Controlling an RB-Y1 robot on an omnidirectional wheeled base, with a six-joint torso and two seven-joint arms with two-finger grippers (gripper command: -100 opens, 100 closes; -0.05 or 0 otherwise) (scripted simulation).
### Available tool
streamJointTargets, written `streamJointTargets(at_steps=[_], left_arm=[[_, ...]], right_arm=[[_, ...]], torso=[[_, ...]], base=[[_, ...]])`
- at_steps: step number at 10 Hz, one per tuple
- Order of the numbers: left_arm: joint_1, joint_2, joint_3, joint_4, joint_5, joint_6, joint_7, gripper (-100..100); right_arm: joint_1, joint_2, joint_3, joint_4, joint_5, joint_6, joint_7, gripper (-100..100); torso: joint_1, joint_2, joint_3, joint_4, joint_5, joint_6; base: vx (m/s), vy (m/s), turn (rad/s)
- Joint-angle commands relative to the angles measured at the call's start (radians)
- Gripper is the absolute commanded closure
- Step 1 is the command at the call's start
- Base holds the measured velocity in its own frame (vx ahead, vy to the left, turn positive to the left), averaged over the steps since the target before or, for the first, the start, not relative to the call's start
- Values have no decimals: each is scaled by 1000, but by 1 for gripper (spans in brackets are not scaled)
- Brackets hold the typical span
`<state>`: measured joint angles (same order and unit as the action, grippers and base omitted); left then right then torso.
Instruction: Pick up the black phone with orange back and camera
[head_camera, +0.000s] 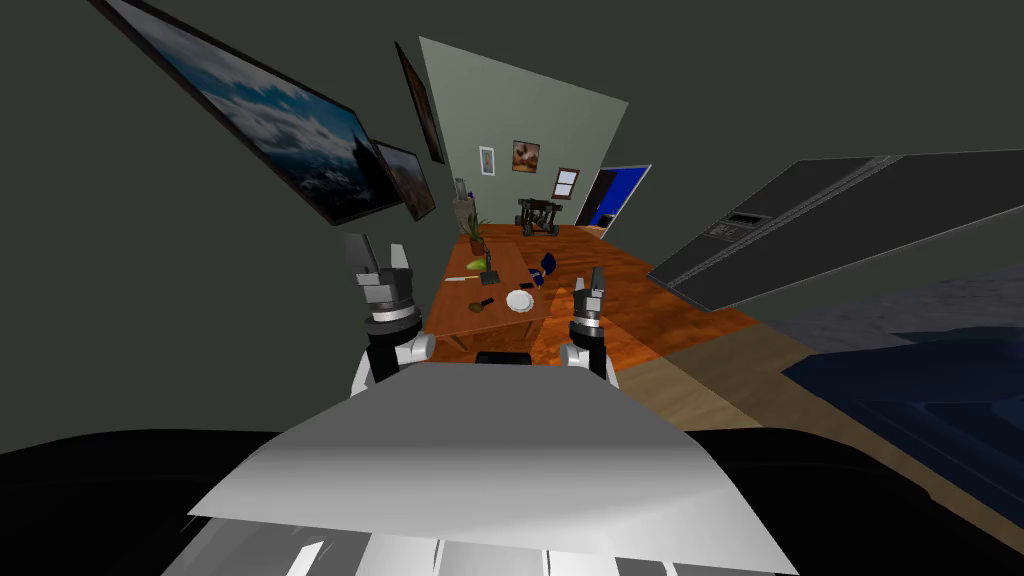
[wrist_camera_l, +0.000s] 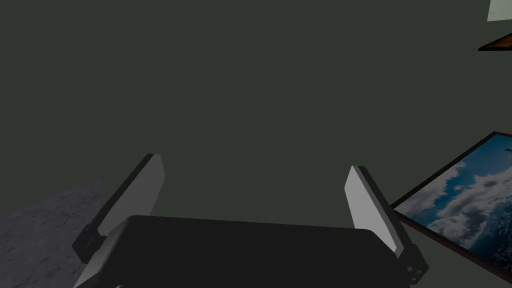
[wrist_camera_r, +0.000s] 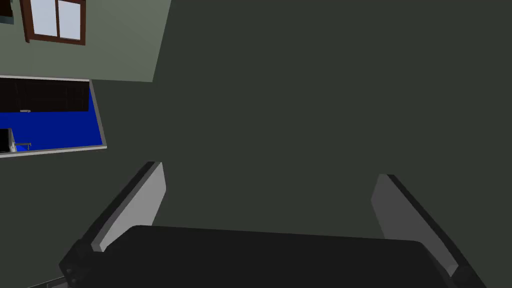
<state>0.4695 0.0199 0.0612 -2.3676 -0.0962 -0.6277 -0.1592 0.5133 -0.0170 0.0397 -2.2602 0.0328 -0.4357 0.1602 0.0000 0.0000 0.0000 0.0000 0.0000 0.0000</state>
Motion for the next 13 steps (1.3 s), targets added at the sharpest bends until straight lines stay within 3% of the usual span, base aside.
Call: streamJointTargets(at_steps=[1,4,8,11,13], left_arm=[[-13,38,11,7,18,22,15,-100],[-42,93,36,30,64,78,53,-100],[-90,169,85,85,160,189,135,-100],[-103,189,99,103,189,238,160,-100],[-126,229,130,147,252,308,215,-100]], right_arm=[[0,0,0,0,0,0,0,0],[0,0,0,0,0,0,0,0],[0,0,0,0,0,0,0,0],[0,0,0,0,0,0,0,0],[0,0,0,0,0,0,0,0]], torso=[[0,0,0,0,0,0],[2,4,2,1,0,0],[2,5,3,1,0,0],[1,3,2,1,0,0],[2,2,1,1,0,0]], base=[[-25,12,-155],[-61,26,-200],[-79,20,-294],[-49,5,-143],[-53,8,-338]])
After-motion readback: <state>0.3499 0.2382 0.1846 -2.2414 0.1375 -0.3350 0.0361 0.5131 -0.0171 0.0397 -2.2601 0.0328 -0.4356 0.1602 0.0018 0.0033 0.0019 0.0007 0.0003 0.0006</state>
